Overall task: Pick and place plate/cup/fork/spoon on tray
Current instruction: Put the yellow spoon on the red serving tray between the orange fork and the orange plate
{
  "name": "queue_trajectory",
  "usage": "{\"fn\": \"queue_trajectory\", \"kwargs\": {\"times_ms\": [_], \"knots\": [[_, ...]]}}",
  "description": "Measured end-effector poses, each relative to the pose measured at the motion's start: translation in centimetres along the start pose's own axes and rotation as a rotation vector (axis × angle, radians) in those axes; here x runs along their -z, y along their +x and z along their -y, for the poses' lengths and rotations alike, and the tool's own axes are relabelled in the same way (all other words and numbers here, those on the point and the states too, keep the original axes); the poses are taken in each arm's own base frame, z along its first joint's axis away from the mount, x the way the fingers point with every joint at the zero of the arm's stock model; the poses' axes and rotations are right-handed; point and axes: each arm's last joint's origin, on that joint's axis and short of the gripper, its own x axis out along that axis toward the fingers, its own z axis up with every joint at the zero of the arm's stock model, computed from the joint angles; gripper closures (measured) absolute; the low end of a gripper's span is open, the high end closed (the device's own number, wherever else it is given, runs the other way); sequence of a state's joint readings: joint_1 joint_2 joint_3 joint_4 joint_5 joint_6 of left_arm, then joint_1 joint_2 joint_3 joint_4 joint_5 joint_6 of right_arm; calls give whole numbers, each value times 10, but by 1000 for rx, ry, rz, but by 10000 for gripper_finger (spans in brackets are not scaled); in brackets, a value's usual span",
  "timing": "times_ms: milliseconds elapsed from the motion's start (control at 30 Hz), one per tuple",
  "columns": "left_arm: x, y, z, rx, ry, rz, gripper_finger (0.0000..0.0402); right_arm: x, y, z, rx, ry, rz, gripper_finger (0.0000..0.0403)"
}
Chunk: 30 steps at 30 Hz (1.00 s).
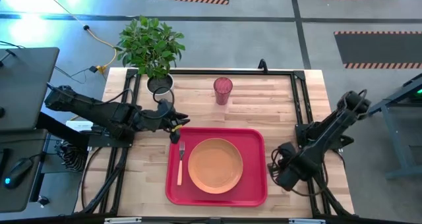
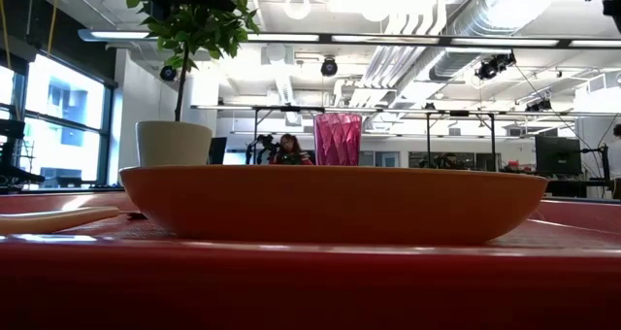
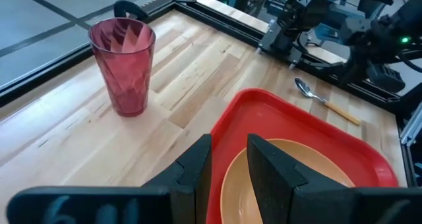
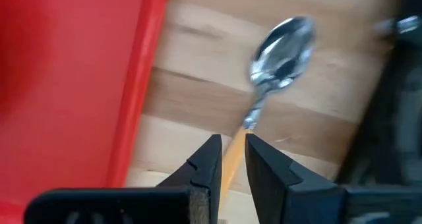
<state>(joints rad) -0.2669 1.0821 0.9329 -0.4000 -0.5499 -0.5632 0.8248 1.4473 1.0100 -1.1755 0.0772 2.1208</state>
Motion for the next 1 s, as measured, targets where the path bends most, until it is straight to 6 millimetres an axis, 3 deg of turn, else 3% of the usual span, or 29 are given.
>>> {"fn": "queue_trajectory", "kwargs": {"times_ms": [400,1000], "knots": [[1,1,-1,27,3,-32,314,4,29,1,-18,32,-88,343],[2,1,-2,19,11,-44,314,5,30,3,18,26,-134,342]]}}
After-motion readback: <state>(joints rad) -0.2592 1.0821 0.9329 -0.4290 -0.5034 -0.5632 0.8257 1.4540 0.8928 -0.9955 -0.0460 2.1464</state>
